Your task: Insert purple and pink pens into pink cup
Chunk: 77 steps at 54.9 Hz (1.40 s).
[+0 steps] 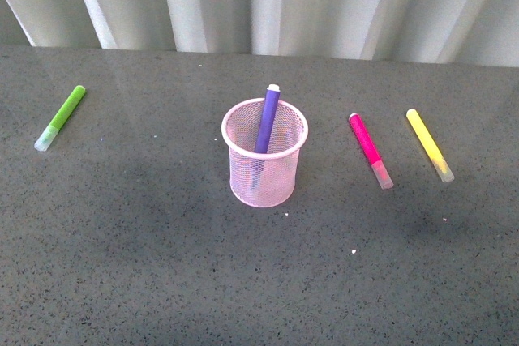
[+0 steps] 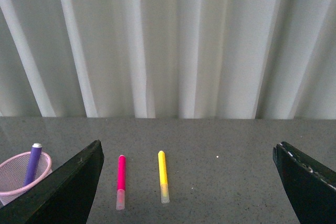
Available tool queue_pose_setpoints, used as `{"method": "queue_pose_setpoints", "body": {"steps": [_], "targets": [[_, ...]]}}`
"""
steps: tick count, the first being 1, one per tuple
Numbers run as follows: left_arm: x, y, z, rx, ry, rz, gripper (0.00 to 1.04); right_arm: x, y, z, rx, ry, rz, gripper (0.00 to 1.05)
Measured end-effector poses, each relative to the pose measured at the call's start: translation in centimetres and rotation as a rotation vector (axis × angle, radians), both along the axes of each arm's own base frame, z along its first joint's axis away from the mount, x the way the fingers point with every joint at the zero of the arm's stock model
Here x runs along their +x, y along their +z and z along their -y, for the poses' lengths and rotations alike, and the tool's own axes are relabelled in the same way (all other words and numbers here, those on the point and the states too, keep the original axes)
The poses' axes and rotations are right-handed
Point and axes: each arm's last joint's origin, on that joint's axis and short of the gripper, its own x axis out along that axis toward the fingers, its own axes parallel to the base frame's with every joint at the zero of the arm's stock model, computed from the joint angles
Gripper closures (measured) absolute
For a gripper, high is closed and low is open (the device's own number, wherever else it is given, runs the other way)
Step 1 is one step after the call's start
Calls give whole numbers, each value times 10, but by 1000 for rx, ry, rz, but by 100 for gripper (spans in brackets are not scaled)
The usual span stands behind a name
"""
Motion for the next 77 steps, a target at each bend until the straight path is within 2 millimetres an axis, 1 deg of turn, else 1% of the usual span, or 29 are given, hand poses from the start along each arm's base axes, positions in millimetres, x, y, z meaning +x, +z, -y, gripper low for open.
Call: {"method": "queue_pose_setpoints", "body": {"steps": [2,5,8,9,14,15,17,24,26,28,42,46,52,59,77], "targets": [[-8,-4,-1,81,81,51,26,0,0,0,0,0,0,7],[-17,-6,0,132,104,85,33,0,0,0,0,0,0,7],[-27,-4,7,181,102,112,44,0,0,0,0,0,0,7],[-29,-4,8,184,101,116,46,0,0,0,0,0,0,7],[-41,-1,16,215,102,139,62,0,0,0,0,0,0,7],[-43,-1,17,218,102,139,64,0,0,0,0,0,0,7],[-48,-1,21,223,102,137,71,0,0,0,0,0,0,7],[-61,-3,29,229,93,127,90,0,0,0,0,0,0,7],[-65,-3,31,232,95,129,98,0,0,0,0,0,0,7],[-68,-2,32,231,100,130,101,0,0,0,0,0,0,7],[-90,-1,42,240,92,132,101,0,0,0,0,0,0,7],[-95,-1,48,243,120,129,101,0,0,0,0,0,0,7],[-102,-1,54,242,94,134,101,0,0,0,0,0,0,7],[-111,1,54,242,93,140,101,0,0,0,0,0,0,7],[-123,5,54,241,96,155,101,0,0,0,0,0,0,7]]}}
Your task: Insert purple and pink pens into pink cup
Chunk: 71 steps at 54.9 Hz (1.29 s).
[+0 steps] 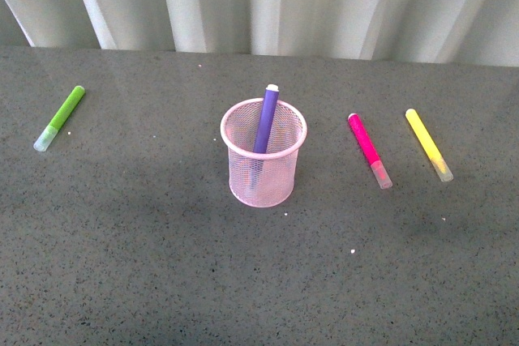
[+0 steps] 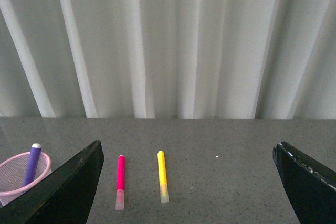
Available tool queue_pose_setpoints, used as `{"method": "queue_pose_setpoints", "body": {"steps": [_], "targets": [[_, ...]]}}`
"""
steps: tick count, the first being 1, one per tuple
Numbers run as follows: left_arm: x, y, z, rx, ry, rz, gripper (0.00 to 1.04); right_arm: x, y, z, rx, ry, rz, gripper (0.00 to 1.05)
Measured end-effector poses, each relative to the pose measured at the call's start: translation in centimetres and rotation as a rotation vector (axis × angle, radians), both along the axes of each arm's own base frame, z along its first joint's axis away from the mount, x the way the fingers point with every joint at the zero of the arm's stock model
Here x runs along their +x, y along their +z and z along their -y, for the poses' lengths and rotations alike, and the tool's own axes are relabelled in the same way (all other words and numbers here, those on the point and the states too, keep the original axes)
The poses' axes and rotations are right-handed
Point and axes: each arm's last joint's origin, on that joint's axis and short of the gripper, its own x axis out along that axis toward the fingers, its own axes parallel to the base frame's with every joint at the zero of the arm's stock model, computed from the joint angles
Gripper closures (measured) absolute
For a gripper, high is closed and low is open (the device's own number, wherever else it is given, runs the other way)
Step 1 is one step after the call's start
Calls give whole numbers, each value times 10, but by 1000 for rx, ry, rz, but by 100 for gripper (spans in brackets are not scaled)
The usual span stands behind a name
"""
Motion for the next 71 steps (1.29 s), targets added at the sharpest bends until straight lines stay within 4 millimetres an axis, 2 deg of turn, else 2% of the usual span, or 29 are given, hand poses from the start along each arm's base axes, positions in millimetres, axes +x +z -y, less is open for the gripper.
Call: {"method": "queue_pose_setpoints", "body": {"steps": [47,57,67,70,71], "targets": [[-18,1,0,0,0,4,101,0,0,0,0,0,0,7],[-29,-2,0,0,0,0,101,0,0,0,0,0,0,7],[-29,-2,0,0,0,-2,101,0,0,0,0,0,0,7],[-29,-2,0,0,0,-2,94,0,0,0,0,0,0,7],[-29,-2,0,0,0,-2,89,0,0,0,0,0,0,7]]}}
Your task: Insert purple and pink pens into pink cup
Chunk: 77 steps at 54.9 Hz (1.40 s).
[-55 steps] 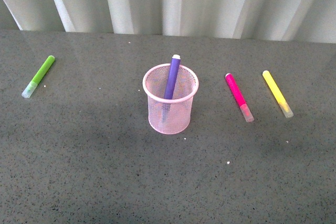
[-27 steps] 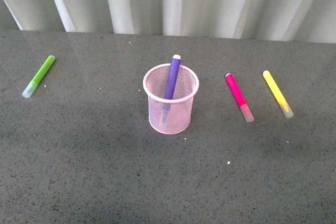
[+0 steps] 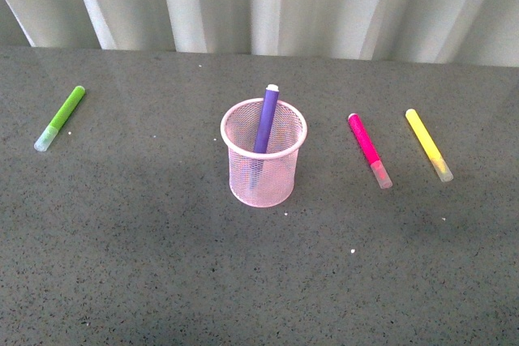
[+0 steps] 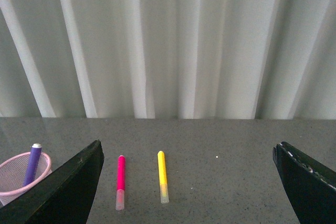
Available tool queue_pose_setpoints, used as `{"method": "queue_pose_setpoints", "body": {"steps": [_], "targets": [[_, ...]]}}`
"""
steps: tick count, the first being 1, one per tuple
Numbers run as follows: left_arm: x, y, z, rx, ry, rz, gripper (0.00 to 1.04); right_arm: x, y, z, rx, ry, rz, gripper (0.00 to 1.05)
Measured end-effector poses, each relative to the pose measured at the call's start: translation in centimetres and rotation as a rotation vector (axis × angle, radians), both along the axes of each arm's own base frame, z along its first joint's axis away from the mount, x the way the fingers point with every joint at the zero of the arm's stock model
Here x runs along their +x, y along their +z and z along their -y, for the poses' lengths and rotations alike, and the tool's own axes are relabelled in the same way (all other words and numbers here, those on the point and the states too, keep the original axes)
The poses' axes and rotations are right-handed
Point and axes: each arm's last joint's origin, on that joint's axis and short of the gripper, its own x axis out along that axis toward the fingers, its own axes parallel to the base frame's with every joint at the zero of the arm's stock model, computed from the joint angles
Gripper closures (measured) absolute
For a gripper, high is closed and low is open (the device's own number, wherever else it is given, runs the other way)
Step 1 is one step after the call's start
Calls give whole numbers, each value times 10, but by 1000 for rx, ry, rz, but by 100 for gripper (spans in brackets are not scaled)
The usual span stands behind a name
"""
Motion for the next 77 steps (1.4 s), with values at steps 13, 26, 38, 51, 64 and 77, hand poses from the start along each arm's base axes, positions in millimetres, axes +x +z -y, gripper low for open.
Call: {"method": "queue_pose_setpoints", "body": {"steps": [13,26,38,51,64,77], "targets": [[0,0,0,0,0,0,41,1,8,-9,64,232,-246,7],[0,0,0,2,1,0,5,27,145,-4,106,236,29,7],[0,0,0,1,0,0,7,142,173,-8,99,50,-5,7],[0,0,0,2,0,0,7,275,69,-39,63,4,-635,7],[0,0,0,1,0,0,7,313,8,-60,70,1,-921,7],[0,0,0,1,0,0,7,328,-32,-73,96,-9,-1057,7]]}}
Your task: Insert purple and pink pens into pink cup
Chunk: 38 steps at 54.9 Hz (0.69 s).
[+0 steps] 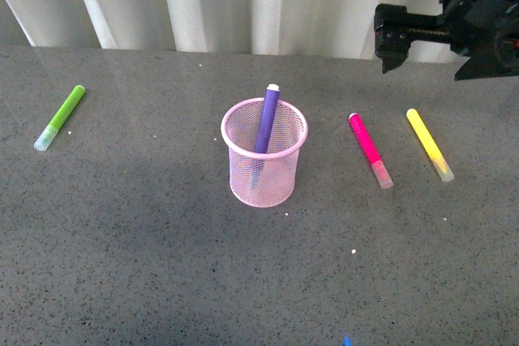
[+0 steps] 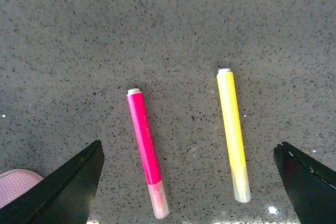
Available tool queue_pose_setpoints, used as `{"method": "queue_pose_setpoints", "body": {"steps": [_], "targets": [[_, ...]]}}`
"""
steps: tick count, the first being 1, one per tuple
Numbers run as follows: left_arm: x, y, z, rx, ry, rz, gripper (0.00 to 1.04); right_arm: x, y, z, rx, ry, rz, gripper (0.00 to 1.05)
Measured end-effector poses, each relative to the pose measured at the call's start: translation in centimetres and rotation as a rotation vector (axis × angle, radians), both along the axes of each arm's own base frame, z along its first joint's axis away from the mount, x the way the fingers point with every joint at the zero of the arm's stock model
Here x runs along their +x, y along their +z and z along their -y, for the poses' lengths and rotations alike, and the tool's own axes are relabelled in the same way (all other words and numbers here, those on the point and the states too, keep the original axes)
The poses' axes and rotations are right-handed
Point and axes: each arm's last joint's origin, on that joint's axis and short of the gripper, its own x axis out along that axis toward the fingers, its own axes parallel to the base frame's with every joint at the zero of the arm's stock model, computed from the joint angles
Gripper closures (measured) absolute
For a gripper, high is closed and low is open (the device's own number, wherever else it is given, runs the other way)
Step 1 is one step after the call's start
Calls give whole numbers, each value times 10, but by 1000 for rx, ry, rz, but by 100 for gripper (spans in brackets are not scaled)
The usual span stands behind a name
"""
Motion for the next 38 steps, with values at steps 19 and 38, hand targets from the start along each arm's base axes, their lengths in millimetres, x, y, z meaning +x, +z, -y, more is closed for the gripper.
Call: {"method": "queue_pose_setpoints", "body": {"steps": [19,38], "targets": [[0,0,0,0,0,0,7,5,-40,-13,69,-39,-53,7],[0,0,0,0,0,0,7,6,-75,-31,76,-39,-102,7]]}}
